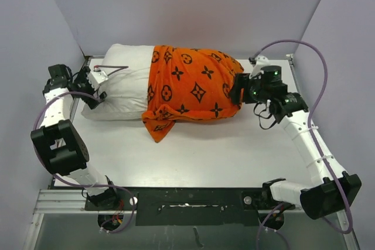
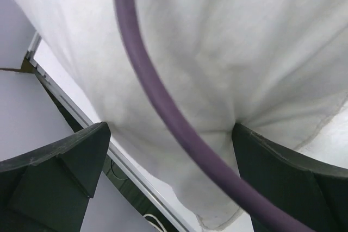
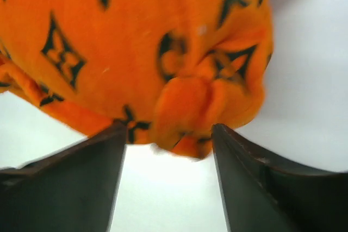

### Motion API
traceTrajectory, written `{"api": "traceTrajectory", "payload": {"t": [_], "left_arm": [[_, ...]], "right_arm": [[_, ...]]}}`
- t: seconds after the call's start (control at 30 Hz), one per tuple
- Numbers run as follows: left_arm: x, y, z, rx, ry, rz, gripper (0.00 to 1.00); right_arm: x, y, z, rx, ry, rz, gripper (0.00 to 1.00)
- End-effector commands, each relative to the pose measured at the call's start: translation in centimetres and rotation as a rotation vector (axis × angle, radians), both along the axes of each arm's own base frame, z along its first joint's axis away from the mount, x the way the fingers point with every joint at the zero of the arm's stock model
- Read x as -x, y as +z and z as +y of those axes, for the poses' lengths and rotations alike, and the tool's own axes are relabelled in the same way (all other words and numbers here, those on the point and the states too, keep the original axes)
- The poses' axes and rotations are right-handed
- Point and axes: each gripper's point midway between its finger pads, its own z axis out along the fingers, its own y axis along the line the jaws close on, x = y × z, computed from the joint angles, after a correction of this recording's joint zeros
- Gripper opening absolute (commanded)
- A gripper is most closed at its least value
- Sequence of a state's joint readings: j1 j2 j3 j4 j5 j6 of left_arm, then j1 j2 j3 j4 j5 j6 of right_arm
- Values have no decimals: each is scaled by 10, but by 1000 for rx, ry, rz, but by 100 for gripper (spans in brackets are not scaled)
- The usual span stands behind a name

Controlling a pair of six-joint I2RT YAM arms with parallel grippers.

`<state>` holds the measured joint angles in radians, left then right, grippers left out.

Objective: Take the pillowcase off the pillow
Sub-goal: Remove the pillow from the pillowcase.

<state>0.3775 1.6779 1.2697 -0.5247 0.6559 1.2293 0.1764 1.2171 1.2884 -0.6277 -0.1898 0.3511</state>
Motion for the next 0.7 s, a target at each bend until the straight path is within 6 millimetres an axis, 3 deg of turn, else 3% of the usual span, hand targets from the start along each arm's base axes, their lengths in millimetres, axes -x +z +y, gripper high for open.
{"api": "traceTrajectory", "payload": {"t": [0.0,0.13,0.2,0.33,0.4,0.47,0.57,0.6,0.67], "left_arm": [[53,64,-58,141,-105,123,98],[77,79,-98,118,-238,105,98],[79,86,-125,90,-295,64,98],[59,129,-193,77,-369,-62,98],[36,154,-221,117,-345,-93,98],[1,172,-234,162,-260,-100,98],[-61,191,-227,227,-59,-114,98],[-80,180,-221,226,2,-95,98],[-112,189,-212,246,93,-127,98]], "right_arm": [[17,7,-20,189,-92,-105,76],[28,43,-41,208,-178,-217,91],[27,67,-48,197,-217,-278,99],[-8,92,-71,136,-276,-294,98],[-44,77,-83,55,-286,-226,98],[-76,63,-83,-32,-269,-184,98],[-119,37,-61,-141,-191,-136,98],[-131,31,-50,-173,-162,-124,98],[-155,17,-30,-212,-115,-107,98]]}}
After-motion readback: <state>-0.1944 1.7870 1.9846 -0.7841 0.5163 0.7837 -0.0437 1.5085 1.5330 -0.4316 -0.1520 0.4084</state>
